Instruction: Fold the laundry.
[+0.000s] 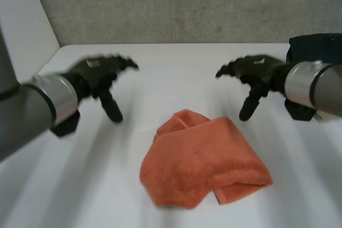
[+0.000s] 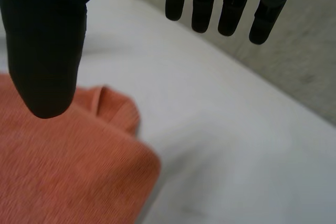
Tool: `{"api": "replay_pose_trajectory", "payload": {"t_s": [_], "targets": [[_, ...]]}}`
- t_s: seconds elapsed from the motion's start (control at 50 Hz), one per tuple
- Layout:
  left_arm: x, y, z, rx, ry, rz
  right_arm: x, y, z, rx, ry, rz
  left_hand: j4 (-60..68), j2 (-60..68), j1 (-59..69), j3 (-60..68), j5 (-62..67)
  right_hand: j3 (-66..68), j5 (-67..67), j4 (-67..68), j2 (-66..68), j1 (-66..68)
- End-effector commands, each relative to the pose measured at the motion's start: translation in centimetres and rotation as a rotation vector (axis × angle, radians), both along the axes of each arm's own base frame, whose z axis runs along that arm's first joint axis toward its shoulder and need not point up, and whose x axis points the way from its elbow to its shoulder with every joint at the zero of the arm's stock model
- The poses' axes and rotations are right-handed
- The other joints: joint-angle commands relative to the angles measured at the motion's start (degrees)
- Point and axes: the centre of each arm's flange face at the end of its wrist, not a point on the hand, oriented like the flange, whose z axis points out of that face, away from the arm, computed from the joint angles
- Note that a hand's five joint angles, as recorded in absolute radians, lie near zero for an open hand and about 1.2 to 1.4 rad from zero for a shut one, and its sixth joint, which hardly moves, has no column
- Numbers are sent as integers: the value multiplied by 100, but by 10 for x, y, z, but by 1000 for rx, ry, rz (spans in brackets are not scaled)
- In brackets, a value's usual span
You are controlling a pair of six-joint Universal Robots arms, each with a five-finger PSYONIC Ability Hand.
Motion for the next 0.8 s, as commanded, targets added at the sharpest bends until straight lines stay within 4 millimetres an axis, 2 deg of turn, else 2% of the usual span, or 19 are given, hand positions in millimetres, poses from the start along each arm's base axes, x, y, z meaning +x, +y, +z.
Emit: {"api": "replay_pose_trajectory", "payload": {"t_s": [0.02,0.08,0.14,0.3,0.34,0.4,0.42,0.44,0.48,0.5,0.54,0.56,0.58,0.62,0.64,0.68,0.7,0.78,0.8], "targets": [[-18,22,-68,200,-129,-80,24,-7,-51,-1,150,118,35,20,19,-1471,-115,1003,974,1034,998,1049],[-27,19,-94,203,-146,-86,28,-16,-75,-16,166,122,203,188,187,-1303,53,1376,1347,1406,1371,1422],[-37,17,-110,174,-158,-86,32,-19,-97,-7,178,133,372,357,356,-1134,222,1528,1499,1558,1523,1573],[-57,16,-137,153,-222,-88,31,-26,-120,0,188,134,1548,1533,1532,42,1398,2671,2642,2701,2666,2716],[-62,16,-141,148,-237,-97,32,-27,-122,-1,192,138,2403,2388,2387,897,2253,3443,3413,3473,3437,3488],[-66,12,-145,126,-265,-88,33,-27,-123,-6,189,140,4420,4405,4404,2914,4270,5374,5345,5404,5369,5420],[-67,9,-144,115,-268,-80,33,-28,-122,-10,189,139,5342,5327,5326,3836,5192,6282,6253,6312,6277,6327],[-69,4,-141,92,-272,-68,35,-30,-118,-30,178,135,6848,6833,6832,5342,6698,6291,6262,6321,6286,6336],[-72,-4,-135,58,-270,-53,35,-36,-110,-74,160,120,6863,6848,6847,5357,6713,6291,6262,6321,6286,6336],[-74,-8,-129,33,-264,-46,35,-39,-105,-98,150,113,6863,6848,6847,5357,6713,6291,6262,6321,6286,6336],[-78,-26,-101,-71,-228,-12,39,-50,-81,-204,88,80,6863,6848,6847,5357,6713,6291,6262,6321,6286,6336],[-78,-33,-88,-113,-207,6,43,-58,-59,-288,30,56,6863,6848,6847,5357,6713,6291,6262,6321,6286,6336],[-79,-47,-54,-216,-148,44,44,-61,-46,-333,-2,40,6863,6848,6847,5357,6713,6291,6262,6321,6286,6336],[-78,-57,-15,-324,-74,83,45,-68,-17,-427,-70,2,6863,6848,6847,5357,6713,6291,6262,6321,6286,6336],[-74,-63,23,-428,-2,128,45,-71,10,-508,-133,-40,6863,6848,6847,5357,6713,6291,6262,6321,6286,6336],[-68,-66,59,-530,69,173,43,-73,36,-581,-199,-88,6863,6848,6847,5357,6713,6291,6262,6321,6286,6336],[-61,-68,89,-617,133,214,40,-74,62,-653,-263,-140,6863,6848,6847,5357,6713,6291,6262,6321,6286,6336],[-47,-64,135,-754,235,272,31,-70,104,-768,-378,-196,6863,6848,6847,5357,6713,6291,6262,6321,6286,6336],[-45,-62,139,-763,240,273,32,-68,107,-774,-386,-190,6863,6848,6847,5357,6713,6291,6262,6321,6286,6336]]}}
